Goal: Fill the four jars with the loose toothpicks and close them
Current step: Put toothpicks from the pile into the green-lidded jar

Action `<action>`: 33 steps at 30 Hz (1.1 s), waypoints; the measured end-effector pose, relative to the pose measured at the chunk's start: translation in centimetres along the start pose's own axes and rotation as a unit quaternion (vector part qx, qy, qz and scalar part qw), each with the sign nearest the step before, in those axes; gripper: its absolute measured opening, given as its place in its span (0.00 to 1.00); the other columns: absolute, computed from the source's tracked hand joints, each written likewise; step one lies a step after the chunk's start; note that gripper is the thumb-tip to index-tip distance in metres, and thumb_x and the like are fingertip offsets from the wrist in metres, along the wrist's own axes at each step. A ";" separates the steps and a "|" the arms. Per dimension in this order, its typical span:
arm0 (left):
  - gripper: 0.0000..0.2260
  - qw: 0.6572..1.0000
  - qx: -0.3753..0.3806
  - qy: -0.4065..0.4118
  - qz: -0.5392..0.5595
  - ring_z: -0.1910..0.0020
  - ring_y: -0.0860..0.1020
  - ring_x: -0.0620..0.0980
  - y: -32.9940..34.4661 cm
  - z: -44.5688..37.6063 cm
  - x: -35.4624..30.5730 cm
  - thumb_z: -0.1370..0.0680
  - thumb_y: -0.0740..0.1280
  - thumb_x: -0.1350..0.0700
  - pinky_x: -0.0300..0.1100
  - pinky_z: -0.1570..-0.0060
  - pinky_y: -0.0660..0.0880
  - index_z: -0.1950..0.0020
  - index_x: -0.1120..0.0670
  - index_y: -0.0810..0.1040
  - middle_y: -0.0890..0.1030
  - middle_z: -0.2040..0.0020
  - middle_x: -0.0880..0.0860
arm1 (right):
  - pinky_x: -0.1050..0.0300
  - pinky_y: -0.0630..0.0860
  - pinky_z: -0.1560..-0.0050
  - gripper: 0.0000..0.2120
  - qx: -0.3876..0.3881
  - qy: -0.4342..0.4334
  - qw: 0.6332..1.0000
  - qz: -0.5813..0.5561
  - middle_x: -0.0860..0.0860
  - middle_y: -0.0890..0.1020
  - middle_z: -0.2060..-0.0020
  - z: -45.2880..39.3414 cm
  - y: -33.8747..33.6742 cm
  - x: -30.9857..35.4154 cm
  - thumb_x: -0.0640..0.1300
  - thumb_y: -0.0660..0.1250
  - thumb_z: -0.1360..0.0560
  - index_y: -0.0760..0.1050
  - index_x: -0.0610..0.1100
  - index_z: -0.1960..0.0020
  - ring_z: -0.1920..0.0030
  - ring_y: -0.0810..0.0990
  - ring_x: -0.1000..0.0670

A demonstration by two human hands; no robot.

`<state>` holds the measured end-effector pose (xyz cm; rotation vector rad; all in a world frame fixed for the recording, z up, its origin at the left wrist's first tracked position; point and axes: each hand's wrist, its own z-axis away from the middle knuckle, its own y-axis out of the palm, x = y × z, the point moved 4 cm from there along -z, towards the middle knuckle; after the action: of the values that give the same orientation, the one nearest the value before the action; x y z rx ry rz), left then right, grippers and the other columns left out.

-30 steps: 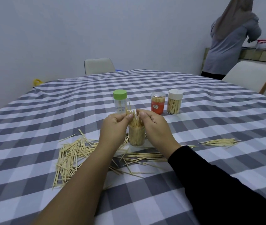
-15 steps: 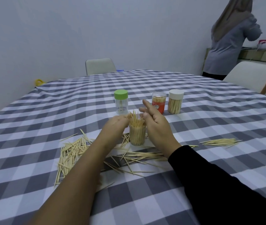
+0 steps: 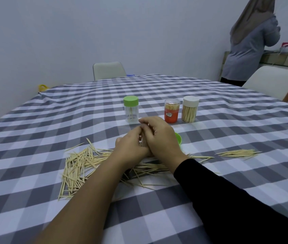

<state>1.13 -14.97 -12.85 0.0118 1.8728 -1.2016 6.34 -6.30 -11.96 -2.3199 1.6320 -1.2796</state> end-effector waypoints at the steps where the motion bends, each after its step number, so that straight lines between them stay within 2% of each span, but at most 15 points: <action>1: 0.22 1.000 0.000 0.001 0.009 0.47 0.77 0.45 0.1 0.0 0.1 0.38 0.67 0.45 0.53 0.40 0.71 0.44 0.39 0.69 0.78 0.54 0.39 | 0.69 0.67 0.48 0.11 -0.007 0.010 1.000 0.003 0.46 0.82 0.49 0.0 -0.2 -0.2 0.36 0.63 0.23 0.79 0.39 0.44 0.47 0.77 0.50; 3: 0.21 1.000 -0.007 -0.005 0.011 0.47 0.77 0.46 0.2 -0.2 0.3 0.37 0.67 0.45 0.54 0.40 0.71 0.45 0.39 0.69 0.79 0.53 0.40 | 0.72 0.65 0.49 0.10 -0.003 0.001 1.000 0.010 0.46 0.82 0.50 0.2 -0.3 -0.2 0.36 0.63 0.24 0.80 0.39 0.45 0.48 0.77 0.50; 5: 0.17 1.000 -0.022 -0.010 0.002 0.47 0.78 0.48 0.1 -0.6 0.6 0.31 0.69 0.49 0.54 0.40 0.70 0.46 0.42 0.68 0.79 0.52 0.43 | 0.73 0.64 0.45 0.11 0.025 -0.036 0.999 0.021 0.46 0.82 0.47 0.6 -0.1 0.0 0.37 0.62 0.24 0.79 0.39 0.44 0.45 0.77 0.50; 8: 0.15 0.999 -0.035 -0.008 0.000 0.46 0.78 0.49 0.1 -0.7 0.9 0.27 0.68 0.52 0.55 0.41 0.71 0.43 0.44 0.69 0.80 0.50 0.45 | 0.65 0.64 0.37 0.16 0.064 -0.062 0.994 0.065 0.47 0.79 0.39 0.8 0.2 -0.1 0.42 0.60 0.23 0.76 0.40 0.37 0.38 0.74 0.50; 11: 0.20 0.999 -0.035 0.006 0.005 0.46 0.78 0.48 0.1 -0.6 0.8 0.29 0.65 0.48 0.55 0.42 0.72 0.37 0.42 0.70 0.81 0.48 0.46 | 0.53 0.66 0.36 0.21 0.087 -0.075 0.986 0.125 0.48 0.77 0.37 0.7 0.2 -0.5 0.49 0.55 0.22 0.73 0.43 0.33 0.35 0.72 0.49; 15: 0.21 0.999 -0.038 0.003 -0.004 0.44 0.77 0.50 0.1 -0.6 0.9 0.26 0.67 0.52 0.55 0.39 0.70 0.34 0.45 0.69 0.80 0.45 0.48 | 0.56 0.64 0.32 0.20 0.122 -0.045 0.989 0.066 0.50 0.73 0.32 0.9 -0.3 -0.6 0.48 0.58 0.22 0.71 0.45 0.31 0.32 0.69 0.51; 18: 0.31 0.999 -0.036 0.010 0.000 0.38 0.74 0.50 0.3 -0.5 1.0 0.28 0.67 0.47 0.56 0.36 0.68 0.26 0.44 0.61 0.77 0.36 0.48 | 0.54 0.62 0.31 0.21 0.113 -0.022 0.990 0.078 0.51 0.65 0.27 0.7 -0.9 -1.1 0.49 0.58 0.21 0.67 0.49 0.29 0.29 0.64 0.51; 21: 0.38 0.999 -0.035 0.009 -0.014 0.32 0.70 0.52 0.3 -0.4 1.0 0.27 0.68 0.49 0.54 0.32 0.64 0.23 0.42 0.49 0.71 0.29 0.48 | 0.50 0.64 0.32 0.21 0.127 -0.005 0.987 0.095 0.50 0.71 0.31 0.7 -0.8 -1.6 0.54 0.55 0.23 0.76 0.50 0.36 0.31 0.67 0.51; 23: 0.42 0.999 -0.048 0.026 -0.006 0.32 0.69 0.51 0.2 -0.4 1.0 0.28 0.71 0.49 0.54 0.33 0.65 0.23 0.39 0.47 0.68 0.28 0.47 | 0.53 0.64 0.32 0.21 0.117 0.003 0.991 0.064 0.49 0.73 0.33 0.6 -1.1 -1.8 0.54 0.56 0.23 0.76 0.48 0.36 0.32 0.68 0.53; 25: 0.42 0.998 -0.056 0.038 -0.012 0.31 0.68 0.49 0.2 -0.6 1.1 0.30 0.73 0.49 0.54 0.33 0.66 0.24 0.39 0.50 0.66 0.27 0.46 | 0.62 0.63 0.34 0.19 0.082 0.008 0.996 0.023 0.51 0.75 0.34 0.6 -1.7 -1.7 0.50 0.58 0.21 0.73 0.45 0.33 0.34 0.68 0.58; 27: 0.37 0.997 -0.055 0.051 -0.024 0.31 0.66 0.47 0.4 -0.8 1.3 0.30 0.73 0.48 0.54 0.33 0.66 0.25 0.41 0.58 0.64 0.27 0.45 | 0.64 0.64 0.37 0.18 0.030 -0.004 0.999 0.009 0.51 0.77 0.38 0.6 -2.4 -1.5 0.50 0.58 0.21 0.75 0.45 0.36 0.39 0.69 0.62; 30: 0.33 0.997 -0.055 0.060 -0.011 0.33 0.68 0.46 0.5 -1.0 1.4 0.30 0.73 0.48 0.53 0.35 0.68 0.27 0.42 0.64 0.66 0.28 0.44 | 0.56 0.68 0.38 0.20 -0.004 -0.039 0.999 0.021 0.50 0.79 0.42 0.7 -2.6 -1.4 0.55 0.56 0.23 0.80 0.46 0.42 0.39 0.72 0.57; 33: 0.41 0.997 -0.050 0.041 0.029 0.32 0.69 0.47 0.5 -0.9 1.6 0.31 0.73 0.50 0.50 0.36 0.71 0.24 0.41 0.54 0.65 0.27 0.44 | 0.50 0.67 0.37 0.19 0.028 -0.078 0.995 0.063 0.49 0.78 0.39 0.9 -1.9 -1.2 0.55 0.55 0.23 0.81 0.50 0.44 0.36 0.72 0.51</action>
<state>-0.22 -14.73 -14.18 0.0602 1.9893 -1.0814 8.21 -4.87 -12.47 -2.1851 1.6393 -1.0757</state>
